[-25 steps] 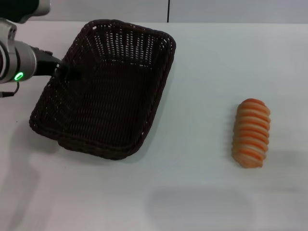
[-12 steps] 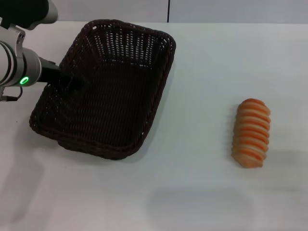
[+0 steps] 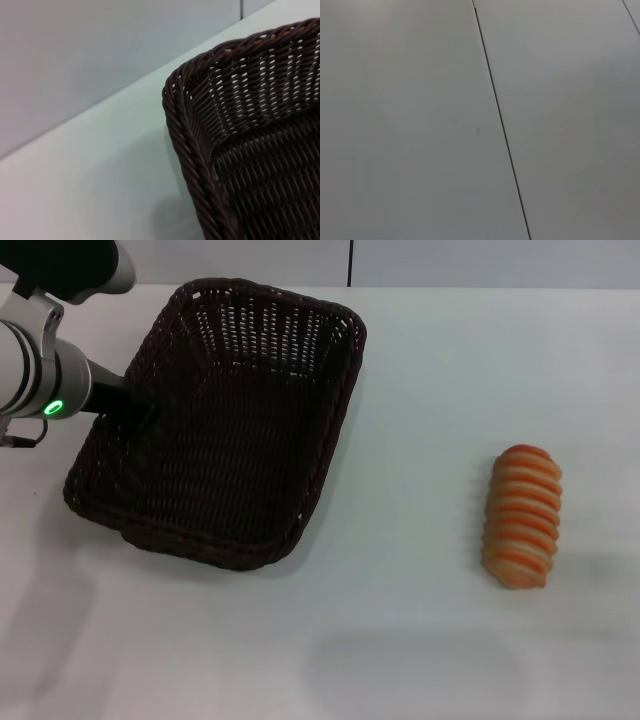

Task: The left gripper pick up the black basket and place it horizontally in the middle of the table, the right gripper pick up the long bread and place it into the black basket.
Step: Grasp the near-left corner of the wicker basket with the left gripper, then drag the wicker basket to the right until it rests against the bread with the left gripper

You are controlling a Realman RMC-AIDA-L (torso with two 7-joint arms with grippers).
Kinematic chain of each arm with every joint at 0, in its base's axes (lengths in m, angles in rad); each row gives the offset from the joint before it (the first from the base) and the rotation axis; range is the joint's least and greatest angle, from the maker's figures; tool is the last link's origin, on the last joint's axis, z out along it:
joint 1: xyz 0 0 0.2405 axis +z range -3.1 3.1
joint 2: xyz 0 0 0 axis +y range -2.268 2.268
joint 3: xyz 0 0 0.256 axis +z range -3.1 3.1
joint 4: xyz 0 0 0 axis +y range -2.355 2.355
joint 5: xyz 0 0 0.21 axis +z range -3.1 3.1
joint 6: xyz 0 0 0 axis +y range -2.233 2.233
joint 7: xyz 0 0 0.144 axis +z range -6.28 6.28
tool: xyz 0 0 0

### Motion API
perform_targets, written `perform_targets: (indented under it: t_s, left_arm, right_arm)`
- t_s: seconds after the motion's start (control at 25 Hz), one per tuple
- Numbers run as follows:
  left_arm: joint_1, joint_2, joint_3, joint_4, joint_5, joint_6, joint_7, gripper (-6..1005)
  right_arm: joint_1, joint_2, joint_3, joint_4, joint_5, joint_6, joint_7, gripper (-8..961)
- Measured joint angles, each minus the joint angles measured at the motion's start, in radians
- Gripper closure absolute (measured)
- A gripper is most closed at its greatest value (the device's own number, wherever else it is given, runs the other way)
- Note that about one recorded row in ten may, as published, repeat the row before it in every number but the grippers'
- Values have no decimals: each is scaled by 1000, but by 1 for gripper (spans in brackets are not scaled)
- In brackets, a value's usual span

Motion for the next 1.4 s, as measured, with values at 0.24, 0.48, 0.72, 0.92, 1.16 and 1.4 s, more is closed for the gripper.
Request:
perform_targets:
  t_s: [0.24,0.48,0.72,0.92,1.16,1.4]
  left_arm:
    - [-20,1,-40,-32,-105,-24,181,712]
    - [-74,3,-148,-18,-250,-79,383,722]
    - [-203,4,-303,88,-368,-209,604,760]
    - [-342,5,-433,256,-413,-311,762,787]
    - [-443,5,-481,348,-466,-424,881,806]
    - [-528,10,-481,430,-470,-492,975,811]
  right_arm:
    - [-1,0,0,1,-1,-4,0,139]
    - [-4,0,-1,6,-1,-14,0,138]
    - [-10,0,-2,9,-1,-37,0,138]
    - [-21,0,-5,11,-1,-50,0,138]
    - [-27,0,-16,22,1,-68,0,139]
    - [-27,0,-17,25,0,-69,0,139]
